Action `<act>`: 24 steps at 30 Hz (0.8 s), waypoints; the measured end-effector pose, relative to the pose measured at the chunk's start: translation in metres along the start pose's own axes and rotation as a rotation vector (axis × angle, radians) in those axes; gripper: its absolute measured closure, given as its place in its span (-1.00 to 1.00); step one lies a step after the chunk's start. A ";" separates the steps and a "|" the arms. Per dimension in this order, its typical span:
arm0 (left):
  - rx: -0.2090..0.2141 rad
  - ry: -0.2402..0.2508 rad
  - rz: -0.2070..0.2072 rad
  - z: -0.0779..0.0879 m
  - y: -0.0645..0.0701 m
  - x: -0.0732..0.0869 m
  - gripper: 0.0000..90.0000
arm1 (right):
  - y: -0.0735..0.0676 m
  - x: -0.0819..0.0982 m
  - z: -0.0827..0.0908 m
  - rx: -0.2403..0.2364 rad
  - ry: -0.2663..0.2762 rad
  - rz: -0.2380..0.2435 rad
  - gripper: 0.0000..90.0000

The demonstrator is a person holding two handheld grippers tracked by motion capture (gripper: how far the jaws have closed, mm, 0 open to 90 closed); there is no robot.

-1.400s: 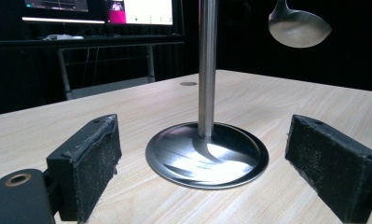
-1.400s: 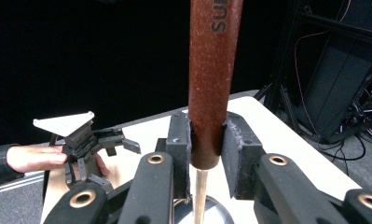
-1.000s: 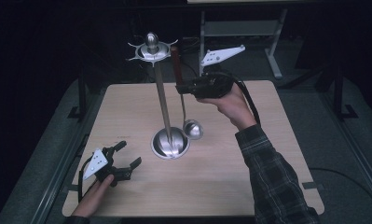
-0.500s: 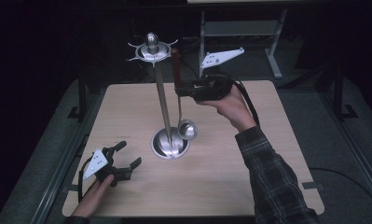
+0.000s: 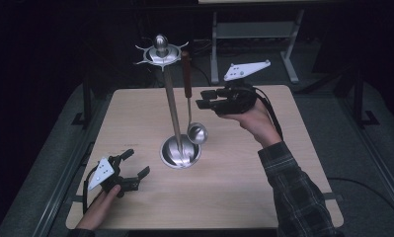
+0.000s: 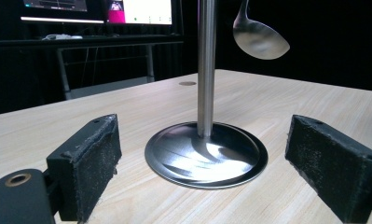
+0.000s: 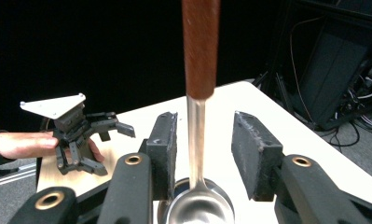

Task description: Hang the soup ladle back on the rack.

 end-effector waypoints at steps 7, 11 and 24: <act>-0.001 0.002 0.000 0.000 0.000 0.000 -0.79 | 0.005 0.016 0.007 0.025 -0.012 -0.019 0.26; -0.002 0.002 0.001 0.000 0.000 0.000 -0.78 | 0.007 0.026 0.012 0.042 -0.016 -0.030 0.21; -0.006 0.005 0.007 0.000 0.000 0.000 -0.78 | 0.013 0.067 0.026 0.108 -0.040 -0.066 -0.12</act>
Point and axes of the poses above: each handheld gripper's, and its own axes: z roughly backward along the jaws, x roughly out of its underside, y roughly to its right, the point moved 9 cm from there along -z, roughly forward along the jaws, and after that the axes turned 4 degrees about -y, right-handed, at the moved point
